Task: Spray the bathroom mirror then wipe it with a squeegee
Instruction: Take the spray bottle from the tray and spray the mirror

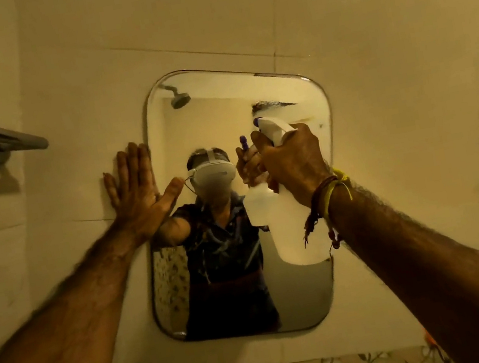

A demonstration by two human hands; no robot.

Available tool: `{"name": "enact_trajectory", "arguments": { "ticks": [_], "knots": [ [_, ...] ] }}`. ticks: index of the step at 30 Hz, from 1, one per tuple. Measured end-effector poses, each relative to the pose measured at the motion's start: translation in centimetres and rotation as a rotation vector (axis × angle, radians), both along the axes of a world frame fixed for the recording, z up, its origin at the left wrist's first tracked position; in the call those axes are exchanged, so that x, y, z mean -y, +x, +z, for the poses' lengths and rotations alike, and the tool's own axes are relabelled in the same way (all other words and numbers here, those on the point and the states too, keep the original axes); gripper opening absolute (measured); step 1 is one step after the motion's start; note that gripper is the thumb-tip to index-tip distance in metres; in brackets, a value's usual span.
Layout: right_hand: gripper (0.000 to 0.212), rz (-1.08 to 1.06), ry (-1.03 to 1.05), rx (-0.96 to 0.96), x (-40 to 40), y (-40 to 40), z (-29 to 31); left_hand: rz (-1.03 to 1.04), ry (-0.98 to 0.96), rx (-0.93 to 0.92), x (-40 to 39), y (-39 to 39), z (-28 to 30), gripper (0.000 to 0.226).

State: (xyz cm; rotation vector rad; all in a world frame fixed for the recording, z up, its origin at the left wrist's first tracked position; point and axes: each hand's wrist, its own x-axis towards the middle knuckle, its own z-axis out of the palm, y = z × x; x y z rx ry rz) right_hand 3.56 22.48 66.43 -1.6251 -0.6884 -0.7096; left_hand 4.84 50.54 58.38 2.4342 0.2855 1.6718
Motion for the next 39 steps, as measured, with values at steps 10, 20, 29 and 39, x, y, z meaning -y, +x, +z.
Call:
{"name": "enact_trajectory", "arguments": {
  "ticks": [10, 20, 29, 39],
  "knots": [
    [0.035, 0.072, -0.143, 0.123, -6.2, -3.9, -2.4, -0.026, -0.01, -0.043, 0.8, -0.9, 0.4, 0.082],
    [0.033, 0.036, -0.13, -0.055, -1.7, -2.3, -3.0, -0.032, 0.014, -0.093, 1.4, -1.4, 0.2, 0.11],
    [0.039, -0.146, 0.113, -0.054, 5.7, 0.3, -2.2, 0.05, -0.067, -0.366, 3.0, -3.3, 1.6, 0.127],
    [0.037, -0.171, 0.057, -0.065, 7.2, 0.1, -3.9, 0.075, -0.165, -0.512, 4.3, -4.8, 0.5, 0.133]
  ]
}}
